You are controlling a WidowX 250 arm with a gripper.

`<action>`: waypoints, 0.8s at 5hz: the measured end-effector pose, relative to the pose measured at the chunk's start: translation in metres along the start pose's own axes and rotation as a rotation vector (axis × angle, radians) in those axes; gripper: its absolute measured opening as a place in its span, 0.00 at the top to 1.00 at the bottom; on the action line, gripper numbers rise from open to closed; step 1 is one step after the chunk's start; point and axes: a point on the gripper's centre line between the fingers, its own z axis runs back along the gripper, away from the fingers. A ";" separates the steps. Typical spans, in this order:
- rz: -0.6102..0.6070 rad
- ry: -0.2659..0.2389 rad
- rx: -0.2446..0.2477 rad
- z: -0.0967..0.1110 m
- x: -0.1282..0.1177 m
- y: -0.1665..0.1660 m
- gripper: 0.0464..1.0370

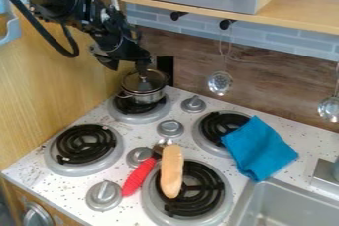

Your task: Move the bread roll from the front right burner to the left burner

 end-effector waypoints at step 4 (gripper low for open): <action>-0.078 0.087 -0.032 0.037 -0.070 -0.023 0.04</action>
